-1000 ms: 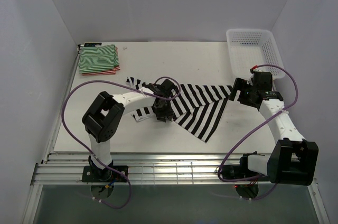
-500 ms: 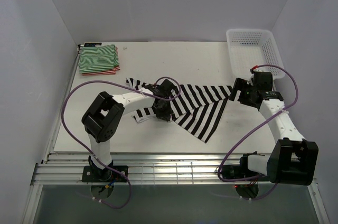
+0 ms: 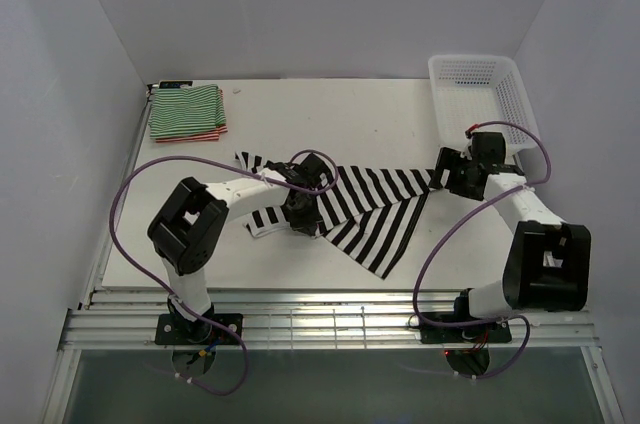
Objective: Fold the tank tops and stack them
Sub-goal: Flatten the tank top out
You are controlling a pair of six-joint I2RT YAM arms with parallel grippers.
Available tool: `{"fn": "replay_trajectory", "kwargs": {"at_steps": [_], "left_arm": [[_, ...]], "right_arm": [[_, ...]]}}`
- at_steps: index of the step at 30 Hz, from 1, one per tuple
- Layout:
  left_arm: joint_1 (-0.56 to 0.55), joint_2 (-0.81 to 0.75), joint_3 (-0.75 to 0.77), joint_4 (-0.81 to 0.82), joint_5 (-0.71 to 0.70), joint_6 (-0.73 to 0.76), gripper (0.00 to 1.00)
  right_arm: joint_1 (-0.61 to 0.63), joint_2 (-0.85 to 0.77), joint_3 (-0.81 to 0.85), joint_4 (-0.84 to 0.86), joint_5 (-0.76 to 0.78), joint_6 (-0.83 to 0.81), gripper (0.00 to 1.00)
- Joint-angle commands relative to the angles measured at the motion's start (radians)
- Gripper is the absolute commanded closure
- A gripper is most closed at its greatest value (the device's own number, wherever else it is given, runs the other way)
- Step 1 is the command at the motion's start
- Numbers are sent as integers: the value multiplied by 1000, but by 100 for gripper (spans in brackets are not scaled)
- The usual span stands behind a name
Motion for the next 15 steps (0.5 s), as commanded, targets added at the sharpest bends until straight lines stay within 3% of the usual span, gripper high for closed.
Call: {"fn": "replay_trajectory", "kwargs": {"at_steps": [1,7,11,13,14,15], "left_arm": [[3,-89,0,-62,-12,6,100],[17,-106,-15,-80,4,-14,100],[17,-103,-20,-80,4,-19,100],[17,-103,-18,-80,4,-19,100],[20,-103,-17,-80,4,-16,100],[18,-102,-14,-82,4,-16,100]], "right_arm": [[-5,77,70,71,51,13,10],[-5,204,111,79,61,67,8],[-5,244,116,81,65,91,2],[-5,264,117,88,67,96,9],[-5,272,124,85,65,102,22],[-5,278,125,85,65,107,28]]}}
